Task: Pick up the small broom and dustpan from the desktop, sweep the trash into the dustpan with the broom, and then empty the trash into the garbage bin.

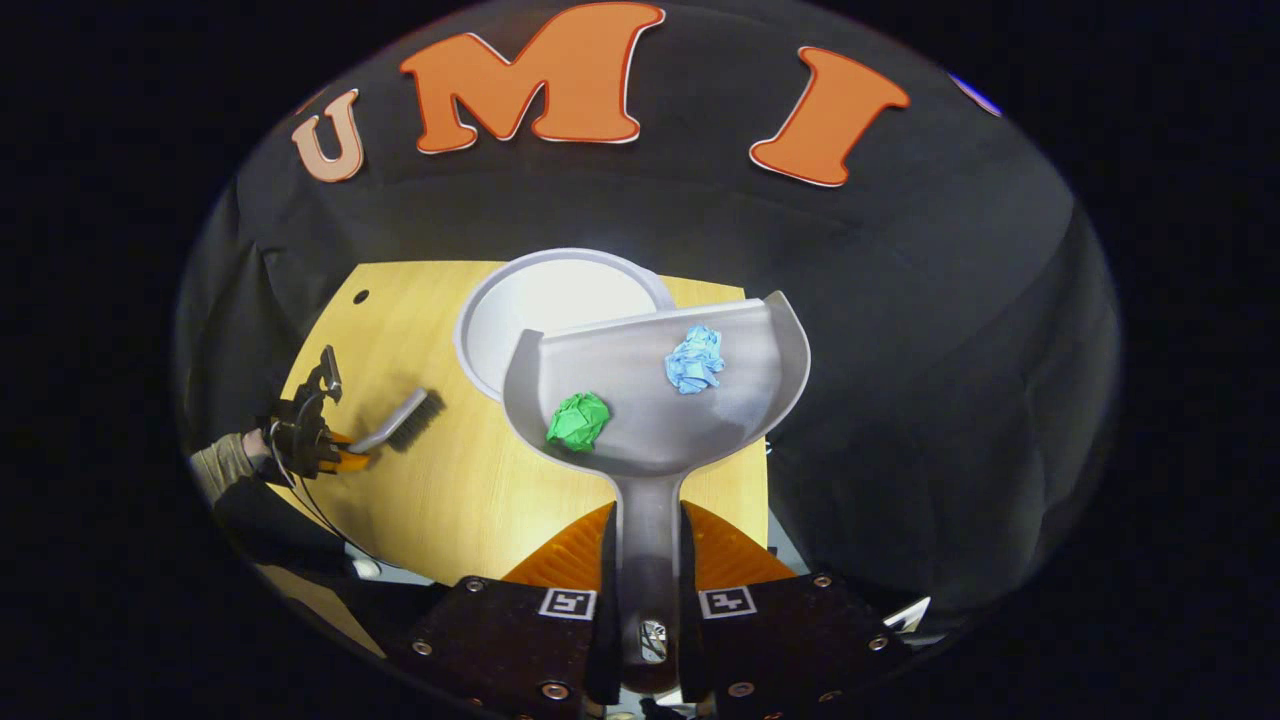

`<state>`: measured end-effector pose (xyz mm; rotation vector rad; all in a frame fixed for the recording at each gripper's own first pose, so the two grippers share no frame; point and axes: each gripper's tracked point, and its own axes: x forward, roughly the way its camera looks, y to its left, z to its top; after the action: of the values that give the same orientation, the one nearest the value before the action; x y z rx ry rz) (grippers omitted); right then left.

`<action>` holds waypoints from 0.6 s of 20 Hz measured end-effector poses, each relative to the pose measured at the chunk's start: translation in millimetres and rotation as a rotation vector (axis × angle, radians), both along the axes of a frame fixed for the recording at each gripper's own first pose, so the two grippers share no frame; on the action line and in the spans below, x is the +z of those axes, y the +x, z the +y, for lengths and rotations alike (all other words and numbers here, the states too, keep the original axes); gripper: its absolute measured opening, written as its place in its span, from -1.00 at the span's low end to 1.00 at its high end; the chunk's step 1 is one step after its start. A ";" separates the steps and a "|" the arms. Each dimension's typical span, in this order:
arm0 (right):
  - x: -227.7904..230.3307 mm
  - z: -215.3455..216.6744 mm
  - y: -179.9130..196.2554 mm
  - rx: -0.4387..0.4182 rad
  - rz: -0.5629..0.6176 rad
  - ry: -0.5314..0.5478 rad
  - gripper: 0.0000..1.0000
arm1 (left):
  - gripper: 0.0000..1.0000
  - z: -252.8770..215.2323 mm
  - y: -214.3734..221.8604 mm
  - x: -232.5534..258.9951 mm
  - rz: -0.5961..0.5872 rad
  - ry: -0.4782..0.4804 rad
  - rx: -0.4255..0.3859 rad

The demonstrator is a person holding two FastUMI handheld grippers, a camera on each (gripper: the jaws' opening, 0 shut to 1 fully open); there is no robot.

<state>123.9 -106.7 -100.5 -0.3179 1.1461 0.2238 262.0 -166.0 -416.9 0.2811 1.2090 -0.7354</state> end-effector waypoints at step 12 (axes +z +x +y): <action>-0.4 13.6 40.1 0.189 0.099 -0.173 -0.54 | -0.71 -7.4 -2.9 -0.2 0.007 -0.032 0.050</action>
<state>164.0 -93.1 -100.9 -0.5743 1.2366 0.3098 259.2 -173.4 -417.1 0.2210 1.2052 -0.7124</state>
